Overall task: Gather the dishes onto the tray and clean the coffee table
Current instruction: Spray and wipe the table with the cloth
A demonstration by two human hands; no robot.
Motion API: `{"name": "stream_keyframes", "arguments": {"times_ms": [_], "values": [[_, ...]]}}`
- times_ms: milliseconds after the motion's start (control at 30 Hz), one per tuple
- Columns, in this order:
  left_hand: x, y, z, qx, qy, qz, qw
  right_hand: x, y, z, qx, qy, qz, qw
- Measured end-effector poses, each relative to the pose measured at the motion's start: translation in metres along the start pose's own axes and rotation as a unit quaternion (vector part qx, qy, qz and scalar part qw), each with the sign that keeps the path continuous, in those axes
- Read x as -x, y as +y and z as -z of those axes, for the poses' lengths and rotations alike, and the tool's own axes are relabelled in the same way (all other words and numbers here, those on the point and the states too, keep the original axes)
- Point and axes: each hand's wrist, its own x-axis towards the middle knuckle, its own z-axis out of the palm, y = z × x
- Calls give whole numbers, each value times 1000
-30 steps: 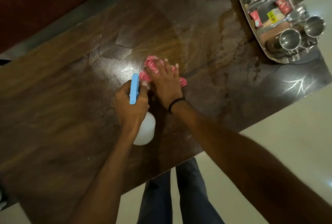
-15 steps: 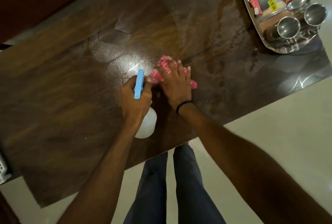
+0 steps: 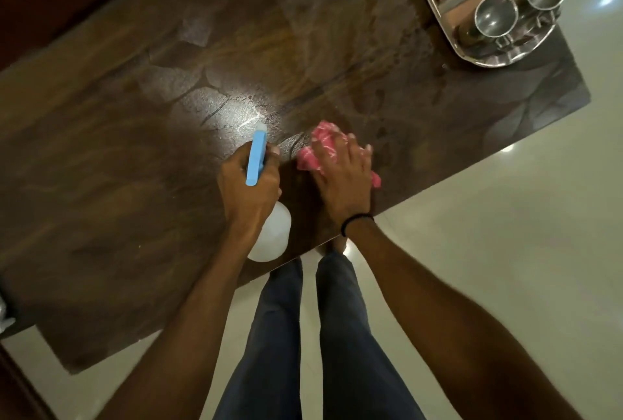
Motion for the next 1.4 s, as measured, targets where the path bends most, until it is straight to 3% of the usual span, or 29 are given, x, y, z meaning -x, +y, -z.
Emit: {"name": "stream_keyframes", "arguments": {"times_ms": [67, 133, 233, 300, 333, 400, 500, 567, 633, 700, 767, 800, 867, 933, 1000, 1067, 1133, 1200, 1267, 1400], "values": [[5, 7, -6, -1, -15, -5, 1000, 27, 9, 2, -36, 35, -125, 991], [10, 12, -13, 3, -30, -6, 1000, 63, -1, -4, -61, 12, -153, 986], [17, 19, -27, 2, -43, -9, 999, 78, -18, -13, -47, -36, -29, 998], [23, 23, -35, -3, -52, -20, 998, 46, -6, -9, -44, -25, 76, 996], [24, 24, -39, 0, -60, -23, 998, 26, 6, -5, -26, -13, 88, 996], [25, 26, -45, 0, -71, -24, 997, -1, 37, 9, -9, 28, -11, 1000], [28, 35, -51, -2, -81, -20, 996, 13, 65, 19, -82, 91, -230, 965], [30, 42, -54, 4, -89, -27, 996, 42, 48, 15, -111, 82, -272, 952], [30, 46, -58, 9, -97, -32, 995, 60, 28, 6, -116, 37, -216, 969], [28, 47, -62, 16, -106, -33, 994, 47, 24, 2, -114, 8, -101, 988], [25, 48, -67, 15, -104, -38, 994, 4, 43, 12, -54, 8, 15, 998], [23, 48, -68, 12, -98, -40, 994, -18, 57, 20, -18, 16, 30, 999], [19, 48, -69, 12, -92, -32, 995, -45, 88, 37, -7, 52, -56, 997], [15, 43, -66, 7, -97, -19, 995, -37, 107, 46, -52, 89, -194, 976], [7, 41, -61, 11, -108, -17, 994, -7, 93, 42, -66, 107, -278, 952], [1, 41, -58, 16, -107, -14, 994, 20, 60, 32, -70, 73, -268, 958], [-5, 43, -56, 18, -101, -18, 995, 14, 37, 25, -76, 29, -187, 979], [-9, 45, -52, 26, -99, -30, 994, -26, 37, 29, -51, 13, -89, 995], [-18, 45, -49, 34, -102, -31, 994, -75, 53, 40, -18, 27, -50, 998], [-38, 40, -44, 44, -108, -17, 993, -88, 91, 57, -50, 92, -184, 977]]}}
